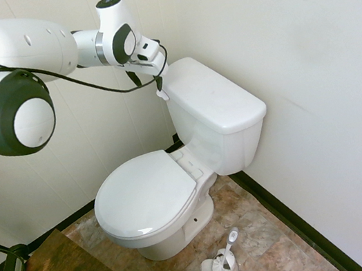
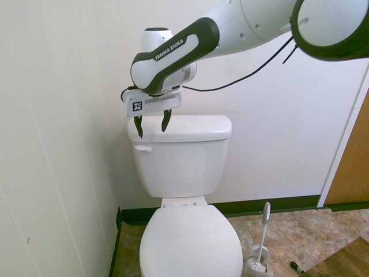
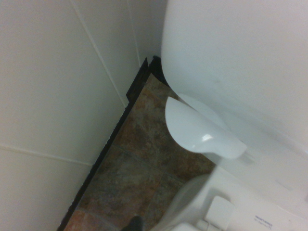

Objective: Flush the toilet

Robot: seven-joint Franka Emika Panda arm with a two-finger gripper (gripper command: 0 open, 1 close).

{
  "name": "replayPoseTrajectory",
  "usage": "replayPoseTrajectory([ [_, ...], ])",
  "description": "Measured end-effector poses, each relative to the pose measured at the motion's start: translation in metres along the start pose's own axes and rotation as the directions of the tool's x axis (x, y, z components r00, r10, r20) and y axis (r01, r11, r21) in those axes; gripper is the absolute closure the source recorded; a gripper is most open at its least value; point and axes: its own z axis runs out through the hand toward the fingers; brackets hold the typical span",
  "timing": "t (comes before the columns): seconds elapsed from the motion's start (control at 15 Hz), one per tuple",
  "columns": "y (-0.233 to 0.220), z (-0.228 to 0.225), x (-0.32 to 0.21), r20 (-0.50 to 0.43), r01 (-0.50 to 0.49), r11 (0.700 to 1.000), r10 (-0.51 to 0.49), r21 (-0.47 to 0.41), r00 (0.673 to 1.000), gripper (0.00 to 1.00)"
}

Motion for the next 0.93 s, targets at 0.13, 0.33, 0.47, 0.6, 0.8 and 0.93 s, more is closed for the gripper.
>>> replayPoseTrajectory([
  [0.13,-0.006,0.013,0.005,-0.005,-0.005,1.0,0.005,0.01,1.0,1.0],
  [0.33,-0.012,0.03,0.013,0.002,-0.021,1.0,0.021,0.02,1.0,1.0],
  [0.47,-0.016,0.034,0.016,0.004,-0.025,0.999,0.025,0.034,1.0,1.0],
  [0.6,-0.022,0.037,0.018,0.004,-0.025,0.999,0.025,0.048,1.0,1.0],
  [0.8,-0.028,0.047,0.023,0.0,-0.027,0.998,0.028,0.057,1.0,1.0],
  [0.93,-0.031,0.053,0.026,-0.006,-0.029,0.998,0.029,0.06,1.0,1.0],
])
